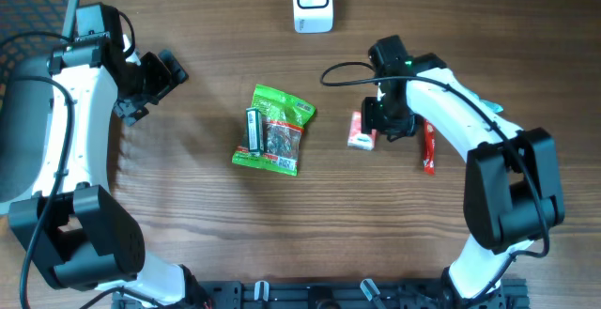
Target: Scan the item barcode
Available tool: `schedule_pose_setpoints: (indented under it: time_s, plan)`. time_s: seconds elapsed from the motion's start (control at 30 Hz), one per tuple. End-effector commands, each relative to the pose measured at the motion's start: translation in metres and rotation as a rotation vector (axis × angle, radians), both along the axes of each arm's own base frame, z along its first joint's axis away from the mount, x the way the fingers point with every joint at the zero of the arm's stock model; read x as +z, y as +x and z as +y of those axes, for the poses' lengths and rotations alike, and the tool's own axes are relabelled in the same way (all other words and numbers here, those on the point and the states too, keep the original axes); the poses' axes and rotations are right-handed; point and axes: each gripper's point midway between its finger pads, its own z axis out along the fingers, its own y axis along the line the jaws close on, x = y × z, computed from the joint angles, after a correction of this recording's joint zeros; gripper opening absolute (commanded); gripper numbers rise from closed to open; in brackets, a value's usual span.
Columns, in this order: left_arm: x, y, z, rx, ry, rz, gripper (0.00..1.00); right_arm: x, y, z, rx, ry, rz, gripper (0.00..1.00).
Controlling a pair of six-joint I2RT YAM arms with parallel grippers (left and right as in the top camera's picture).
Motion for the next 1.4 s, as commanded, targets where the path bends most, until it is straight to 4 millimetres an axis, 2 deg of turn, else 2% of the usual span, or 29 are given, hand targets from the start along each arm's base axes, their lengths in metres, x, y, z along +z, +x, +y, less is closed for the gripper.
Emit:
schedule_pose_setpoints:
  time_s: [0.0, 0.13, 0.23, 0.27, 0.3, 0.33, 0.4, 0.47, 0.53, 0.77, 0.87, 0.97, 1.1, 1.2, 1.3, 1.37]
  plan:
    - [-0.004, -0.001, -0.001, -0.009, -0.008, 0.010, 1.00, 0.006, 0.003, -0.004, 0.024, -0.008, -0.018, 0.54]
    - [-0.004, -0.001, -0.001, -0.009, -0.008, 0.010, 1.00, 0.043, 0.007, 0.024, 0.047, 0.154, -0.099, 0.48]
    - [-0.004, -0.001, -0.001, -0.009, -0.008, 0.010, 1.00, 0.069, 0.005, 0.044, 0.042, 0.194, -0.167, 0.51]
    - [-0.004, -0.001, -0.001, -0.009, -0.008, 0.010, 1.00, 0.075, 0.005, 0.054, 0.071, 0.203, -0.195, 0.67]
    - [-0.004, -0.001, -0.001, -0.009, -0.008, 0.010, 1.00, 0.076, 0.006, 0.064, 0.092, 0.220, -0.210, 0.97]
    - [-0.004, -0.001, -0.001, -0.009, -0.008, 0.010, 1.00, 0.078, 0.005, 0.077, 0.127, 0.254, -0.220, 1.00]
    - [-0.004, -0.001, -0.001, -0.009, -0.008, 0.010, 1.00, 0.078, 0.002, 0.101, 0.223, 0.314, -0.232, 0.06]
    - [-0.004, -0.001, -0.001, -0.009, -0.008, 0.010, 1.00, 0.066, -0.003, 0.119, 0.260, 0.314, -0.216, 0.04]
    - [-0.004, -0.001, -0.001, -0.009, -0.008, 0.010, 1.00, 0.050, -0.005, 0.123, 0.237, 0.267, -0.196, 0.04]
    - [-0.004, -0.001, -0.001, -0.009, -0.008, 0.010, 1.00, 0.001, -0.010, 0.115, 0.215, 0.139, -0.109, 0.08]
    - [-0.004, -0.001, -0.001, -0.009, -0.008, 0.010, 1.00, -0.017, -0.013, 0.098, 0.205, 0.038, -0.074, 0.04]
    - [-0.004, -0.001, -0.001, -0.009, -0.008, 0.010, 1.00, -0.018, -0.017, 0.057, 0.160, -0.159, -0.056, 0.04]
    - [-0.004, -0.001, -0.001, -0.009, -0.008, 0.010, 1.00, -0.014, -0.021, 0.024, 0.118, -0.279, -0.029, 0.05]
    - [-0.004, -0.001, -0.001, -0.009, -0.008, 0.010, 1.00, -0.014, -0.025, 0.020, 0.115, -0.274, -0.001, 0.05]
    - [-0.004, -0.001, -0.001, -0.009, -0.008, 0.010, 1.00, -0.015, -0.029, 0.036, 0.208, -0.186, 0.022, 0.04]
    - [-0.004, -0.001, -0.001, -0.009, -0.008, 0.010, 1.00, -0.009, -0.027, 0.039, 0.212, -0.169, 0.002, 0.05]
